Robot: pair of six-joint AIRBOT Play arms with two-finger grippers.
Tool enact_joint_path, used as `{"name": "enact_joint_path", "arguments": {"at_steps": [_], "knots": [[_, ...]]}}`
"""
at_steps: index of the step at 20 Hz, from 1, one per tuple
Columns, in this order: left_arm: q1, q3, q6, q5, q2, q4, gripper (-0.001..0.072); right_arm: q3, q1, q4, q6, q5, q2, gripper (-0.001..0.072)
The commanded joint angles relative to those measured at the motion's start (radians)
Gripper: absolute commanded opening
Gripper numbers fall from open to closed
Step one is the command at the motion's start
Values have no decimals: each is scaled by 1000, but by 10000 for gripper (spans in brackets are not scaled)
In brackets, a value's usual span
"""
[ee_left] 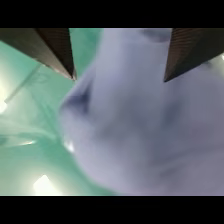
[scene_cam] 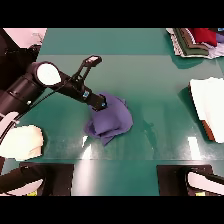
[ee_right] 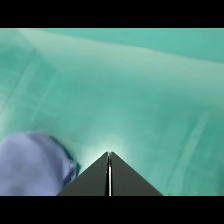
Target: Fold the shirts.
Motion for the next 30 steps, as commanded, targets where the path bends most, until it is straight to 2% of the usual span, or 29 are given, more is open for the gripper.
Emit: {"name": "enact_joint_path", "arguments": {"at_steps": [1, 4, 6, 11, 15, 16, 17, 18, 19, 22, 23, 24, 25, 27, 30], "knots": [[87, 3, 48, 4, -35, 7, 626, 2, 1, -1, 0, 35, -10, 19], [231, 9, 49, 34, -52, 5, 626, 2, 1, 0, 0, 39, -9, 18], [279, 9, 100, 41, -105, 2, 626, 2, 1, -2, 0, 39, -9, 18], [296, 9, 151, 112, -333, -24, 626, -16, 1, -1, 0, 71, -3, 19], [296, 9, 208, 164, -423, -140, 624, -186, 1, -1, 0, 66, 51, 18], [296, 9, 204, 192, -422, -143, 552, -244, 1, -1, 0, 57, 72, 19], [296, 18, 205, 204, -422, -140, 281, -307, 1, -1, 0, 39, 95, 18], [296, 30, 205, 202, -422, -136, 60, -368, 1, 1, 0, 16, 117, 19], [296, 50, 206, 188, -422, -135, 29, -441, 1, 2, 0, -3, 142, 19], [296, 156, 205, 83, -421, -90, 30, -693, 13, 14, 0, -44, 203, 33], [296, 200, 205, 39, -421, -68, 30, -798, 28, 48, -1, -70, 214, 211], [296, 239, 206, 4, -421, -60, 30, -897, 50, 97, -1, -110, 218, 420], [296, 267, 206, -21, -421, -59, 30, -1004, 83, 159, -2, -175, 213, 526], [296, 296, 205, -40, -421, -60, 31, -1179, 173, 282, -68, -320, 173, 529], [296, 298, 205, -55, -421, -60, 31, -1307, 330, 451, -188, -495, 58, 529]]}}
